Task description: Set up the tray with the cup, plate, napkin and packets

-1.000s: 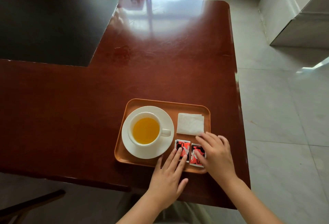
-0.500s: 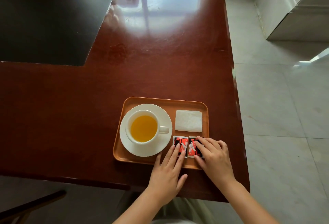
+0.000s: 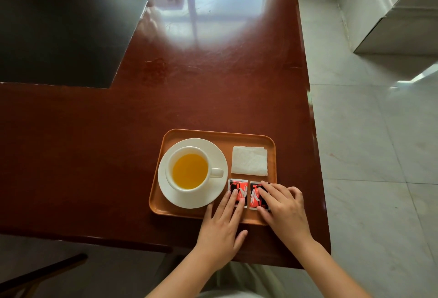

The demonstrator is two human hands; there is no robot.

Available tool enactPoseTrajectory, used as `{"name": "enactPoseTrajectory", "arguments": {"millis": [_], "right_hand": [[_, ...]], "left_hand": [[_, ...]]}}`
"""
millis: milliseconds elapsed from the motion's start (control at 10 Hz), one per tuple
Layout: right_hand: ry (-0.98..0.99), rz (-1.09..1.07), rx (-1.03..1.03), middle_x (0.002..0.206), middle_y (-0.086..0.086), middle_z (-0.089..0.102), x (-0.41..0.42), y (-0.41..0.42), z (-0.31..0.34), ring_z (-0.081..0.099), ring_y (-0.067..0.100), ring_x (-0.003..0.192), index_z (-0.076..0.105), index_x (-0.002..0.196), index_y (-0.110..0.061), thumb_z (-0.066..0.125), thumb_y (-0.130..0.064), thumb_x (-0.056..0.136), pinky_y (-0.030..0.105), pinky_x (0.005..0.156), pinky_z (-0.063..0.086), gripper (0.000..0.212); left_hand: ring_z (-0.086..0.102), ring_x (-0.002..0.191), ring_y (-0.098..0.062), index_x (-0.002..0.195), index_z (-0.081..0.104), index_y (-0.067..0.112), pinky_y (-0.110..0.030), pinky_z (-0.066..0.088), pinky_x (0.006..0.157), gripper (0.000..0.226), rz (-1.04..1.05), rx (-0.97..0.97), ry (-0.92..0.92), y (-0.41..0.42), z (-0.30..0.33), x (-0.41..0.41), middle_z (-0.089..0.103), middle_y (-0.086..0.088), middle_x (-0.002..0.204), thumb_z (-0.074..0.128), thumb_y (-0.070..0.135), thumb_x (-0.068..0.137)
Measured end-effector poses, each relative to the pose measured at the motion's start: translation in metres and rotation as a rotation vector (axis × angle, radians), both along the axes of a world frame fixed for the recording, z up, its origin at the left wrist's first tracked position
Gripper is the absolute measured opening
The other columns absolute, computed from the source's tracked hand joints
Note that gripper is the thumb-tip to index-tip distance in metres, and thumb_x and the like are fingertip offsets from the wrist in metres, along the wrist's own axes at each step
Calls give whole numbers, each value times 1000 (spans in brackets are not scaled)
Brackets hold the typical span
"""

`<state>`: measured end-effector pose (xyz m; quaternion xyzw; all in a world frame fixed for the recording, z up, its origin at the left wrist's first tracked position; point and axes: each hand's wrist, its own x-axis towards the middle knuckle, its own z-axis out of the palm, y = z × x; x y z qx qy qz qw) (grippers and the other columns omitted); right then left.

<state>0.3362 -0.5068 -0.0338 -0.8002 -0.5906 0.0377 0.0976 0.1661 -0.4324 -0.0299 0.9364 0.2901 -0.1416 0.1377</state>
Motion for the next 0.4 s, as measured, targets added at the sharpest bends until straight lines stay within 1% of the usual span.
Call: {"name": "enactPoseTrajectory", "arguments": {"millis": [100, 200, 300, 400], "right_hand": [[5, -4, -7, 118, 0, 67, -1, 1, 2, 61, 18, 108, 65, 111, -18, 82, -28, 64, 42, 87, 44, 50], [18, -19, -9, 117, 2, 67, -2, 1, 7, 62, 19, 107, 65, 111, -18, 82, -27, 64, 45, 88, 45, 50], [37, -31, 38, 111, -1, 70, -1, 5, 17, 63, 17, 105, 66, 109, -20, 80, -28, 67, 45, 92, 44, 45], [67, -32, 92, 97, -3, 72, 1, 16, 31, 66, 15, 93, 68, 103, -20, 78, -28, 69, 40, 86, 48, 36]], "left_hand": [[-22, 139, -20, 148, -8, 24, -47, 7, 114, 69, -2, -32, -6, 1, -1, 0, -15, 0, 156, 25, 53, 94], [-30, 137, -18, 146, -14, 27, -45, 3, 115, 68, 9, -66, -8, 0, 2, 1, -23, 2, 154, 21, 54, 94], [-8, 144, -21, 148, 3, 27, -42, 18, 114, 67, 17, -62, -95, -1, 14, 5, -3, -2, 157, 31, 54, 93], [57, 118, -19, 129, 53, 21, -30, 52, 87, 52, -2, -15, -293, 9, 37, 15, 61, -1, 129, 58, 46, 83]]}}
